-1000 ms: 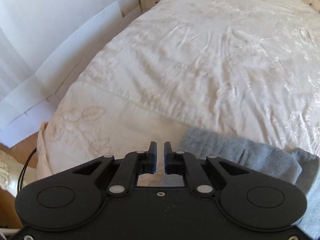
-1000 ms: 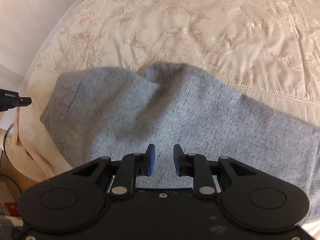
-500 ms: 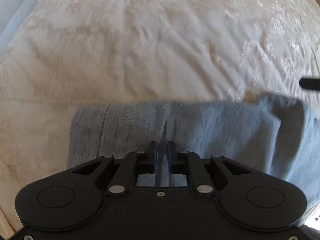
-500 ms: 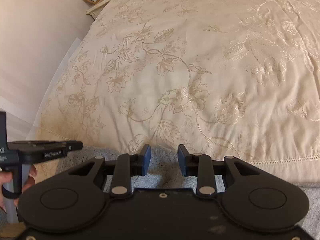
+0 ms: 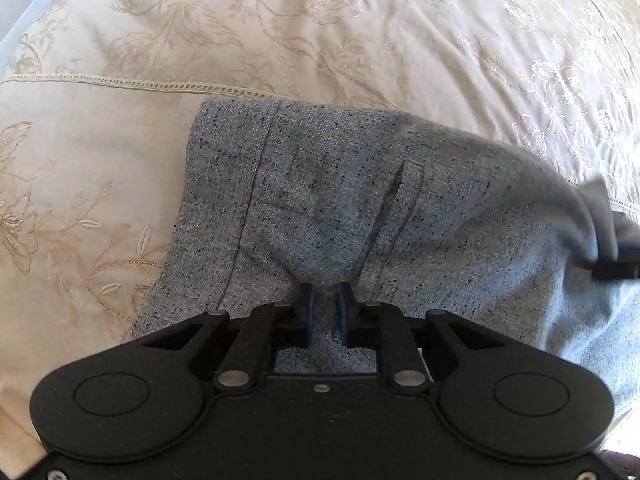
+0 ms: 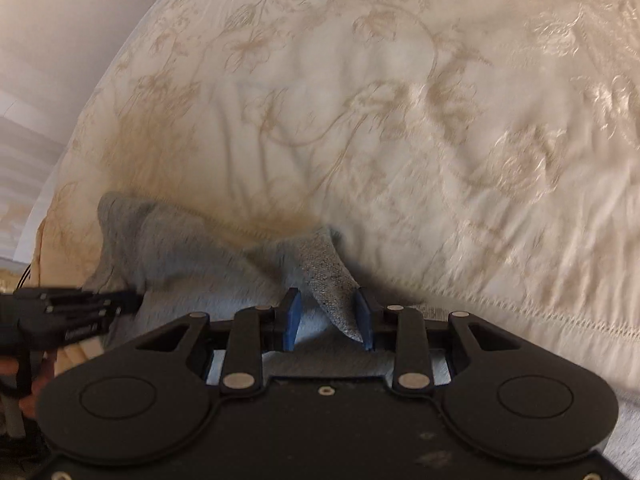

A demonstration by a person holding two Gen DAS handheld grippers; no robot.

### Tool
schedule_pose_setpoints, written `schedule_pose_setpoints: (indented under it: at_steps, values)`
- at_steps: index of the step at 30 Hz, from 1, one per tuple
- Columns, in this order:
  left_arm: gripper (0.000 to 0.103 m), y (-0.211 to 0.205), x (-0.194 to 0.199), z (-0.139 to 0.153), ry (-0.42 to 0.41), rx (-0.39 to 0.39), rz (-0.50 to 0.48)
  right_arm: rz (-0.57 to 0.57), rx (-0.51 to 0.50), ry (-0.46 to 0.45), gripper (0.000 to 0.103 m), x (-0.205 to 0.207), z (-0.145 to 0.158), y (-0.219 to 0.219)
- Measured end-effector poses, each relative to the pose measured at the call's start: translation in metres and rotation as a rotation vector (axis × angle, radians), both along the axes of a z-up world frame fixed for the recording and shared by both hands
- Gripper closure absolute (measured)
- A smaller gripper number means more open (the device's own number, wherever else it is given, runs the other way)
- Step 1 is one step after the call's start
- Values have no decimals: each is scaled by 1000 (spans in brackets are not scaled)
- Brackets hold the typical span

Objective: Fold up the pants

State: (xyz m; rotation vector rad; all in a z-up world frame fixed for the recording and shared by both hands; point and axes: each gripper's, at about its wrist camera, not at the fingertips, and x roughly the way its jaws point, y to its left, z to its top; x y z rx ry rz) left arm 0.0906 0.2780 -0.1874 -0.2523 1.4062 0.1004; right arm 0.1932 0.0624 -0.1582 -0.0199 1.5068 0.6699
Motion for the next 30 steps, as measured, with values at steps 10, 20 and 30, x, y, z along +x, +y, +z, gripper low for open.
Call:
schedule_pose_setpoints:
  at_steps: [10,20,30]
  values:
    - [79,12,-1,1,-10,-16,15,-66,32,15,69,-28,-1,-14]
    - [79,1,1,0,-24,3,0,-91,41,69,69,32,-12,3]
    - [79,4,-4,1,-43,-9,8,-71,102,158,82,45,-33,24]
